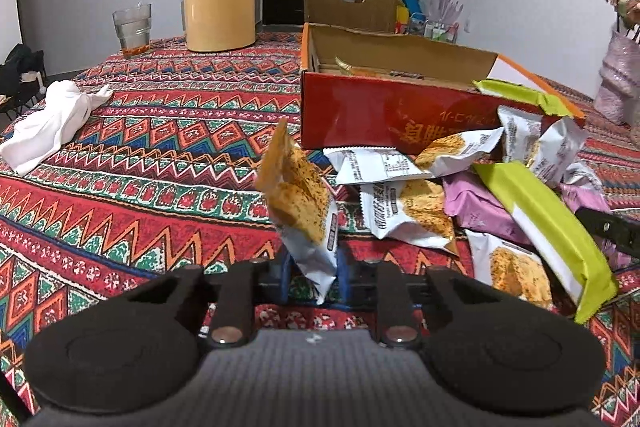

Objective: Organize snacks
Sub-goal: 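Grasp the pink packet with the right gripper while the left grasps a cracker packet, then carry both packets over the box and open both grippers inside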

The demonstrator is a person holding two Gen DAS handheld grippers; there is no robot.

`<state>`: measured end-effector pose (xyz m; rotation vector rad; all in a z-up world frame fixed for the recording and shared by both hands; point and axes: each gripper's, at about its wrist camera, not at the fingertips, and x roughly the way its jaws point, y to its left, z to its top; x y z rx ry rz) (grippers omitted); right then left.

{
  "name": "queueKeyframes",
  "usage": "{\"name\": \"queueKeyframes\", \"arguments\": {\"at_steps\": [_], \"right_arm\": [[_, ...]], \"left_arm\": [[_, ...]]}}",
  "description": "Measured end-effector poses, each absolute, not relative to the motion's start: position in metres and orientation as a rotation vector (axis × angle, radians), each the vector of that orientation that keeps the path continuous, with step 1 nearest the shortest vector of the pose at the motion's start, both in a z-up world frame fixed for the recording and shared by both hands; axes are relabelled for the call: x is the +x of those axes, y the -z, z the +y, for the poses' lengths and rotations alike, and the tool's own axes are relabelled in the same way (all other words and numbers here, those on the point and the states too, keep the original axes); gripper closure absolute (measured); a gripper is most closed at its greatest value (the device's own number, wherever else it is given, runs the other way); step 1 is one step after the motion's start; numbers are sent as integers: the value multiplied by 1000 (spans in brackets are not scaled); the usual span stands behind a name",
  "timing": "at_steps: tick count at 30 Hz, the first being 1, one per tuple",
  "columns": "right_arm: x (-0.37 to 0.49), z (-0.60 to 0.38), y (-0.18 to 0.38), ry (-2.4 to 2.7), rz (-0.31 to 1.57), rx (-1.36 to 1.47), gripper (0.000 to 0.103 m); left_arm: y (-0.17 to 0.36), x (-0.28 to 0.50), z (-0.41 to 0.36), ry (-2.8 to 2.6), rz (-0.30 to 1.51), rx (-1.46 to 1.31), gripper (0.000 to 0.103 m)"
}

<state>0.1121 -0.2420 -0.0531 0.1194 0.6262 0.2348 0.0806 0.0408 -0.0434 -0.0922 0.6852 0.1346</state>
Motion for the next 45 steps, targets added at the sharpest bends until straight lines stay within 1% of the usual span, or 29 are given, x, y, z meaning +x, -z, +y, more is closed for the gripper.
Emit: {"name": "queueKeyframes", "arguments": {"at_steps": [2, 7, 14, 20, 24, 33, 45], "right_arm": [[103, -242, 47, -241, 569, 115, 42], [90, -244, 39, -258, 470, 121, 42], [89, -244, 37, -259, 451, 118, 42], [85, -244, 34, -261, 426, 114, 42], [82, -243, 23, -270, 394, 103, 42], [96, -238, -16, -263, 298, 53, 42], [167, -206, -47, -285, 278, 23, 42]], "left_arm": [[41, 76, 41, -127, 664, -94, 85], [35, 70, 38, -112, 628, -86, 86], [31, 65, 38, -97, 597, -89, 88], [13, 62, 37, -89, 542, -83, 89], [-4, 67, 35, -83, 494, -72, 89], [-36, 96, 27, -67, 423, -58, 88], [-58, 165, 22, -80, 393, -75, 88]]}}
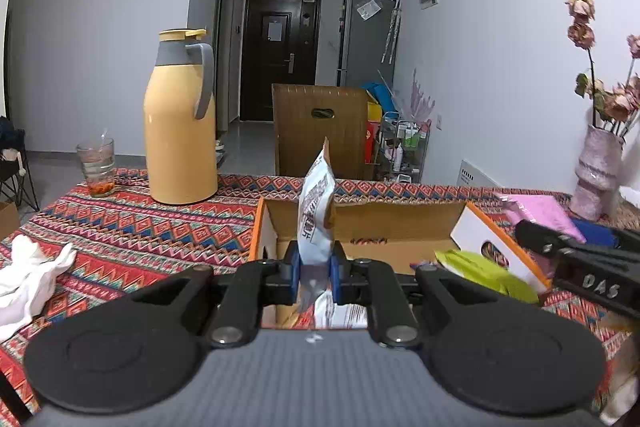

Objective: Organize snacks
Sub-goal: 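Carry both packets over the box and open both grippers inside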

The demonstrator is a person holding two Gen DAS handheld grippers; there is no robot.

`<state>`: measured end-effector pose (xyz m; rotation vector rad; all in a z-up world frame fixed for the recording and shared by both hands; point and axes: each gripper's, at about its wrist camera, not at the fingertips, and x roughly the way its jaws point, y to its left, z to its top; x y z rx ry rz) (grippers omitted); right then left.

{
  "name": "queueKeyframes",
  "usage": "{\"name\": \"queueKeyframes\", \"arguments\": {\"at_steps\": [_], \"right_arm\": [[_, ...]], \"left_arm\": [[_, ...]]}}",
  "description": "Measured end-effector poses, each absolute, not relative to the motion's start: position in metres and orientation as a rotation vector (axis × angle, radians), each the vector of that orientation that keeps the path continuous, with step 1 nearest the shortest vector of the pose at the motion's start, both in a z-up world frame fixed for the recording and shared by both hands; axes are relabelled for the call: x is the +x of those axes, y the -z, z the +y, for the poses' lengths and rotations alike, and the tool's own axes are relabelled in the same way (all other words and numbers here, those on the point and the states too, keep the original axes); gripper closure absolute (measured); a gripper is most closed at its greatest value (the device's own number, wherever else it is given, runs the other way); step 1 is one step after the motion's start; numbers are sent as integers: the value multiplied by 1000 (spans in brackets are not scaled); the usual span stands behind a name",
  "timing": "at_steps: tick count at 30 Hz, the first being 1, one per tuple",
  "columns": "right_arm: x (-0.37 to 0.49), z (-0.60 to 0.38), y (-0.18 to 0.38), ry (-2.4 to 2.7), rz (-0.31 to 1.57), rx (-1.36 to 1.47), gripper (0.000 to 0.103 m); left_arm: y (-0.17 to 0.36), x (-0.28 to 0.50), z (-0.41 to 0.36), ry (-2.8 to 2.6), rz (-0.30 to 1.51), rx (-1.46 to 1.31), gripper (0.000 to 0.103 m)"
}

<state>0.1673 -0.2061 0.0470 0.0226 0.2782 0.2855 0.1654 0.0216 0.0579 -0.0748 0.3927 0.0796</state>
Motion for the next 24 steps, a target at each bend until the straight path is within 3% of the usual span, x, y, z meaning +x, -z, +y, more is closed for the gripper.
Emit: {"name": "queueKeyframes", "arguments": {"at_steps": [9, 21, 22, 24], "right_arm": [[231, -193, -32, -285, 311, 68, 42], [252, -182, 3, -292, 413, 37, 42], [253, -180, 3, -289, 417, 35, 42], [253, -181, 4, -280, 425, 36, 40]], "left_arm": [[-42, 218, 21, -110, 383, -111, 88], [-12, 234, 25, -80, 462, -110, 87], [-12, 233, 25, -80, 459, -110, 82], [-13, 230, 26, -73, 453, -123, 54]]}}
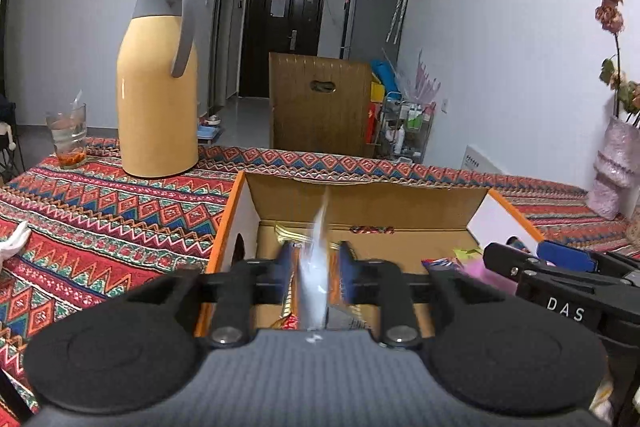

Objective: Organize snacks
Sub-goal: 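Carry both packets over the box and open both grippers inside, then move both tools back to the snack pile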

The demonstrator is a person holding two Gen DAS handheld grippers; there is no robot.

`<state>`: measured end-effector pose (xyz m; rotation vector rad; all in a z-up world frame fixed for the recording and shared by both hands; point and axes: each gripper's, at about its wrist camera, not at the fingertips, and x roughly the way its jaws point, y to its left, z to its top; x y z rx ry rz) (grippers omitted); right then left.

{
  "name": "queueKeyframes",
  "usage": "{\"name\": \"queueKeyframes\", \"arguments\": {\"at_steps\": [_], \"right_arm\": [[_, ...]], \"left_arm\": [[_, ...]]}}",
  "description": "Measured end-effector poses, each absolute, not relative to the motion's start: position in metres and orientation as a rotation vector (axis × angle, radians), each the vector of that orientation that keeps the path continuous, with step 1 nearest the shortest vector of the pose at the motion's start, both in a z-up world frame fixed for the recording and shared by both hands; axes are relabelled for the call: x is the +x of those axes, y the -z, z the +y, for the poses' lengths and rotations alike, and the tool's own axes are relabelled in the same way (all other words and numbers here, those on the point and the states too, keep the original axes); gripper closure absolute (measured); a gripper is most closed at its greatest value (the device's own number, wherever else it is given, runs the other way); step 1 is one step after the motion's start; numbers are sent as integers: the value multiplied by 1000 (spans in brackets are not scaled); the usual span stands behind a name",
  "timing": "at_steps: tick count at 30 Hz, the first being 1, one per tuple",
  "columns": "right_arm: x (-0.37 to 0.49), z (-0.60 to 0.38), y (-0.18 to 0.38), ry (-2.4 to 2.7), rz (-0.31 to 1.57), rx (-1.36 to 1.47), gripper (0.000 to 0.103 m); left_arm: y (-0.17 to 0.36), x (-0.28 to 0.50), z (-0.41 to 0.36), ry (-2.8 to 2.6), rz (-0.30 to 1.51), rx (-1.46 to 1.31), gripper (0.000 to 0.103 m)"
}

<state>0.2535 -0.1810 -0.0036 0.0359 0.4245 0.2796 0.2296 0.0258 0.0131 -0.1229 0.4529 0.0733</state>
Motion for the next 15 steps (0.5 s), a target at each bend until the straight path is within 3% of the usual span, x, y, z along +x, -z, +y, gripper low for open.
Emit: {"name": "queueKeyframes", "arguments": {"at_steps": [1, 2, 3, 5, 15], "right_arm": [[253, -183, 3, -273, 425, 40, 27], [253, -185, 2, -268, 429, 48, 20], [253, -188, 1, -261, 427, 63, 8], [252, -196, -1, -241, 421, 86, 1], [252, -207, 0, -204, 426, 131, 0]], "left_arm": [[-14, 227, 27, -86, 445, -131, 22], [-15, 225, 28, -108, 434, -135, 1], [-17, 222, 29, -134, 412, -138, 0], [-19, 220, 31, -139, 401, -143, 0], [-19, 219, 30, -156, 413, -155, 0]]}}
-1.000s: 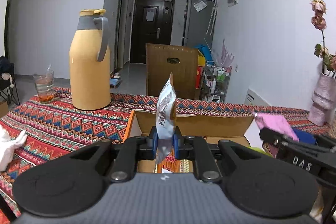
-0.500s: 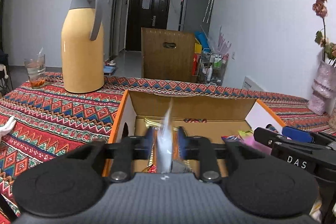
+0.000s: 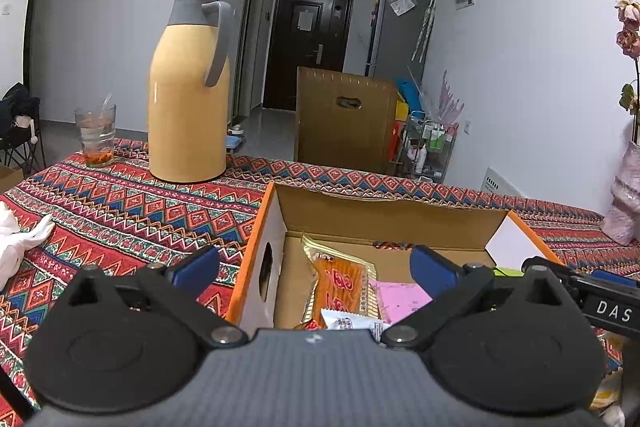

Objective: Organize snacks
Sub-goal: 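Move both tools back to the snack pile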

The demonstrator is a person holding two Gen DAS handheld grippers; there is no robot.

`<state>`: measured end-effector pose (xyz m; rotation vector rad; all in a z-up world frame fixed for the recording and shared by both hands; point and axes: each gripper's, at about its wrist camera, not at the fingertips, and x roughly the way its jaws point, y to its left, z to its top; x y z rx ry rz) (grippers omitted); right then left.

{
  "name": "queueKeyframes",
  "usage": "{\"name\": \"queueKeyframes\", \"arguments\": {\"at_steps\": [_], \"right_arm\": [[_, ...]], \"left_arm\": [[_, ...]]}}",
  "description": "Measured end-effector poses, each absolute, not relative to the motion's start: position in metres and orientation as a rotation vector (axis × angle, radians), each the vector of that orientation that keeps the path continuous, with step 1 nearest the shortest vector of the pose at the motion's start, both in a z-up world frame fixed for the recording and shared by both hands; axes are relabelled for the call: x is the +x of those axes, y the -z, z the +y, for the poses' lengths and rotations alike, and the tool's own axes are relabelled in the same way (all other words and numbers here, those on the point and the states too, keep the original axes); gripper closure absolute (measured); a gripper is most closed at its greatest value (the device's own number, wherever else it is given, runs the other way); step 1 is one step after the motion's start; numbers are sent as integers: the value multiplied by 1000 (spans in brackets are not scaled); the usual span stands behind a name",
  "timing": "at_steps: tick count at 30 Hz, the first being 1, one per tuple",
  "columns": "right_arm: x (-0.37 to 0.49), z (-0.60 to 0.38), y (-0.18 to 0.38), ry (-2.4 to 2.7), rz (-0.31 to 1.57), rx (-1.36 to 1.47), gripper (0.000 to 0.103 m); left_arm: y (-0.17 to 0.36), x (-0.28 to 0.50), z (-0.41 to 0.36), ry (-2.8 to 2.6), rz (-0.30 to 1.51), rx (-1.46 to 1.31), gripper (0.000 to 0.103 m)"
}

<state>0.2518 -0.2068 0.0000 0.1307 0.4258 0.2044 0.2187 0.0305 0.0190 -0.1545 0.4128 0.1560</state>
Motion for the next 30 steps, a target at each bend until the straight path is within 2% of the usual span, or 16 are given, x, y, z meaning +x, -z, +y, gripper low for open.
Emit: {"name": "queueKeyframes", "arguments": {"at_steps": [14, 22, 30], "right_arm": [[238, -210, -19, -199, 386, 129, 0], [205, -214, -33, -205, 352, 98, 0], [160, -217, -23, -227, 387, 52, 0]], "left_arm": [[-39, 199, 29, -191, 383, -144, 0], [-37, 166, 35, -187, 412, -131, 0], [-25, 125, 38, -158, 453, -119, 0]]}}
